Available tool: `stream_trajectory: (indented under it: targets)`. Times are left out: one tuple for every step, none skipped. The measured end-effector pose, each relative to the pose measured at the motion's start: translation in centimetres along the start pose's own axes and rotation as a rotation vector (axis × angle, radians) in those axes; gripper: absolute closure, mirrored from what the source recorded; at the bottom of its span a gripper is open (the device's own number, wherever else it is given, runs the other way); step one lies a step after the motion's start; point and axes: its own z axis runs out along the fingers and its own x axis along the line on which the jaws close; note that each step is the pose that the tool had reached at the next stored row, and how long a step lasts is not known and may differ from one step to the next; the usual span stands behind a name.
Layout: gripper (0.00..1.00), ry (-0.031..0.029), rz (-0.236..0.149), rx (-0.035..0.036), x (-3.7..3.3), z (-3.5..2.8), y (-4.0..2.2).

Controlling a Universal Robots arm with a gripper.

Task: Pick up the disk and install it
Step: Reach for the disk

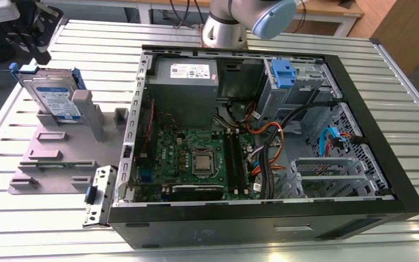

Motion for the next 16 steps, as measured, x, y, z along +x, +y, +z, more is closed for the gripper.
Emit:
stream_trajectory:
  targets:
    - [0.89,-0.0001,0.0,0.0,0.15,0.11,0.04]
    - [0.89,0.0,0.0,0.0001,0.3,0.21,0.09]
    - [0.89,0.0,0.0,0.0001,0.46,0.3,0.15]
    - [0.89,-0.0001,0.0,0.0001,0.6,0.4,0.22]
    - [0.89,-0.0001,0.0,0.0001,0.74,0.49,0.28]
    - [0.89,-0.0001,0.0,0.0001,0.88,0.58,0.36]
    - [0.89,-0.0001,0.0,0.0001,1.02,0.68,0.43]
    - [0.89,0.0,0.0,0.0001,1.15,0.77,0.5]
    - [0.89,0.0,0.0,0.0001,1.29,0.85,0.55]
    - [0.89,0.0001,0.0,0.0001,1.42,0.93,0.6]
    - [0.89,0.0001,0.0,0.0002,1.53,0.99,0.63]
    - [0.89,-0.0001,0.0,0.0001,1.61,1.05,0.65]
    - [0.89,-0.0002,0.0,0.0,1.67,1.08,0.66]
    - [0.89,-0.0001,0.0,0.0001,1.69,1.08,0.66]
    - [0.89,-0.0001,0.0,0.0,1.69,1.08,0.66]
    - [0.89,0.0,0.0,0.0001,1.7,1.08,0.67]
